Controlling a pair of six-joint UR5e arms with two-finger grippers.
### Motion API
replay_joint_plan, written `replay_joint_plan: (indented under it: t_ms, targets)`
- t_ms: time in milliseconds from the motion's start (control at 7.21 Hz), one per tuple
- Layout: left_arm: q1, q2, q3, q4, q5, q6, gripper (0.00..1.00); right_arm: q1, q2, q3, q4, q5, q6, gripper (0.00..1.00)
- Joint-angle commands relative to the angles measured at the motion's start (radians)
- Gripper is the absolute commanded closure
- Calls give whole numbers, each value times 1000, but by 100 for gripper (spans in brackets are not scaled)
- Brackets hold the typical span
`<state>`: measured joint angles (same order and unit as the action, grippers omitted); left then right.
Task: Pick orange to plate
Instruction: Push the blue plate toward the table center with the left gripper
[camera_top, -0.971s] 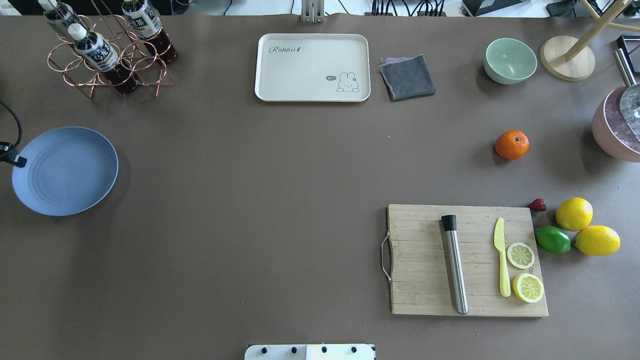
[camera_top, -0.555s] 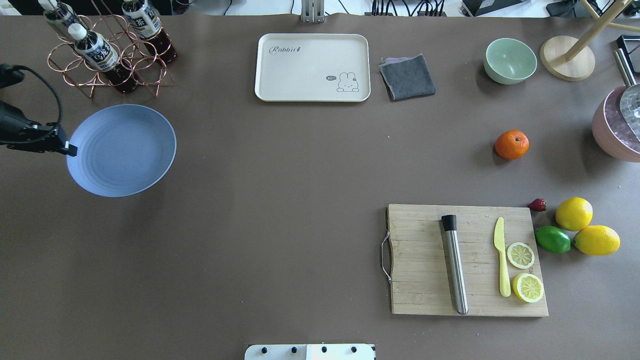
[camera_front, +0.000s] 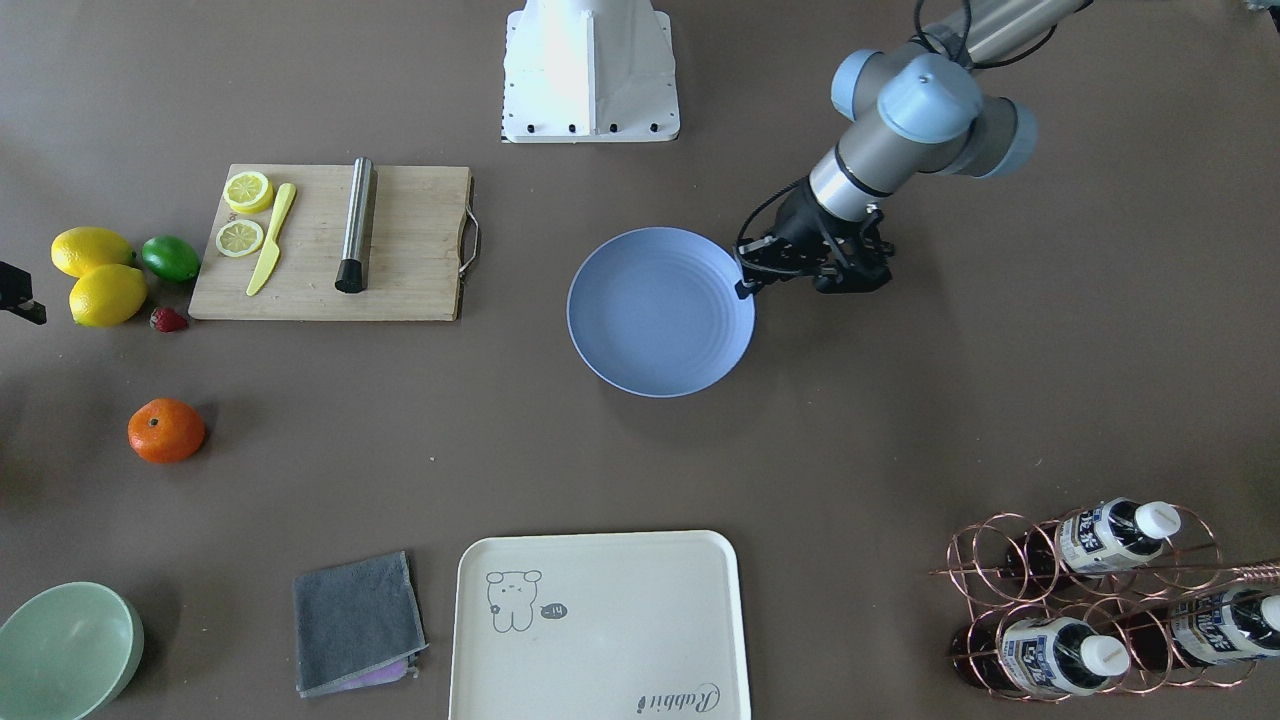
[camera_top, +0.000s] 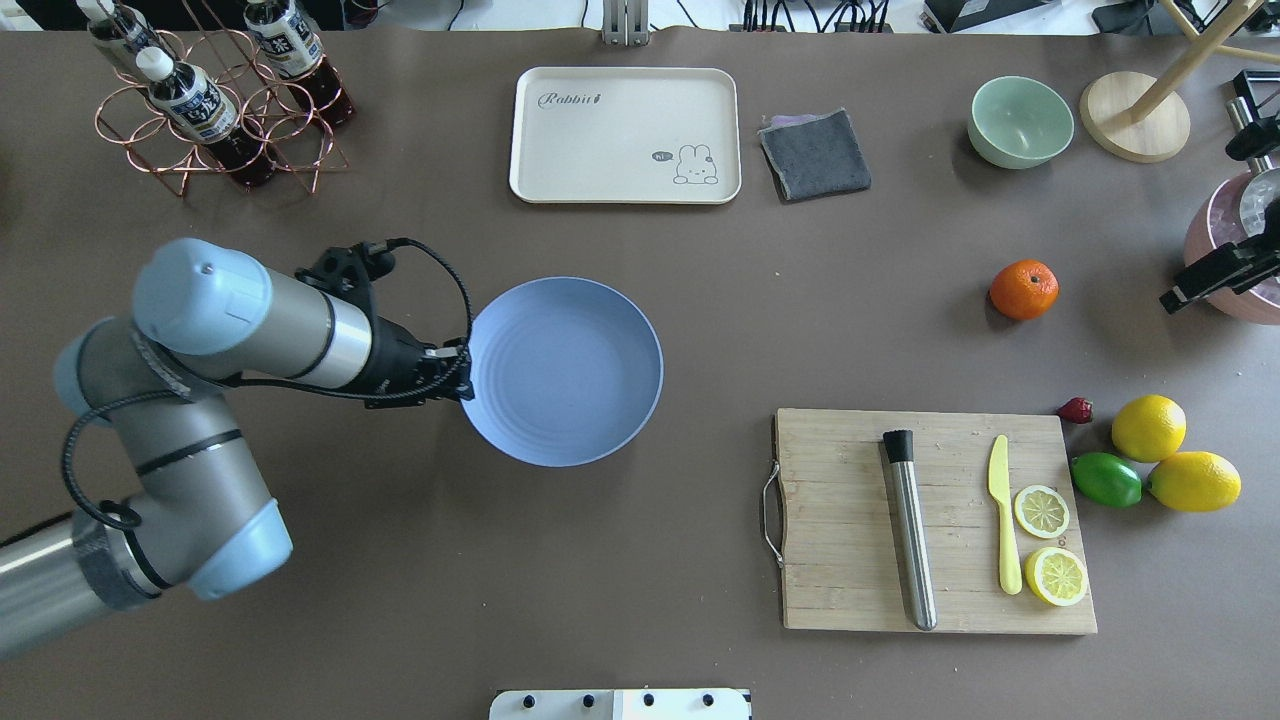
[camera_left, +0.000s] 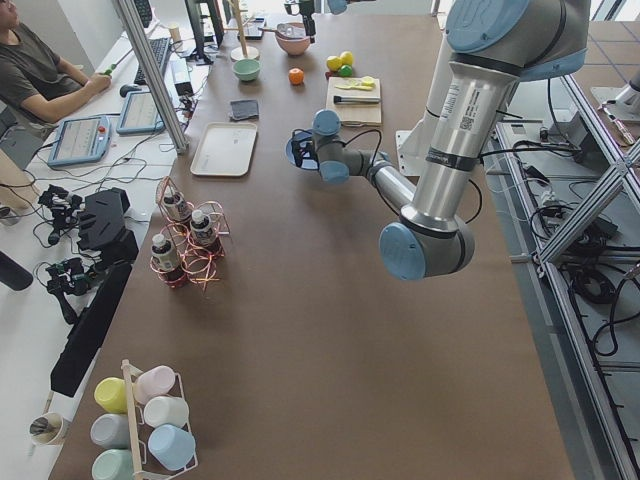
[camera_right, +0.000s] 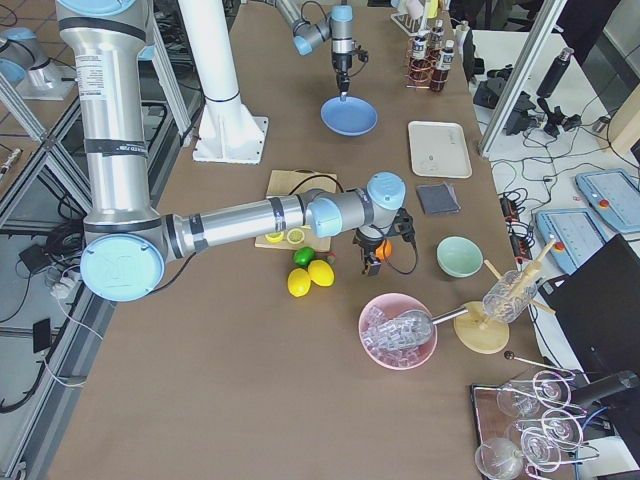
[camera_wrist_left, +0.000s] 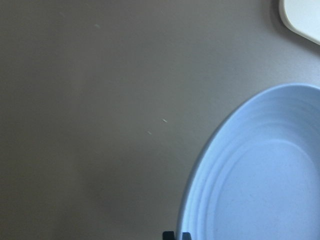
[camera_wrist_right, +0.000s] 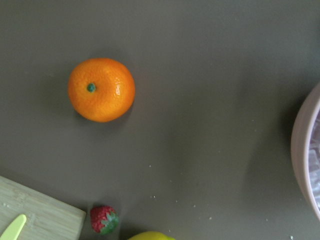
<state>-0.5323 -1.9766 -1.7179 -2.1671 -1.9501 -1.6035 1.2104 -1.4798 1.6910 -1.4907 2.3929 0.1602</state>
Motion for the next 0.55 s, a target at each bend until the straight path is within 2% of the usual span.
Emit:
replay_joint_plan:
  t_ms: [0,277,416]
  targets:
    - [148,-96,35,62,163,-52,100,-55,85,-107,93,-29,88,0]
    - [112,-90,43,61,154,-38,100,-103,143,-165,154,-32,218,0]
    - [95,-85,44,59,152,5,100,-130,154,-166,170,-72,266,0]
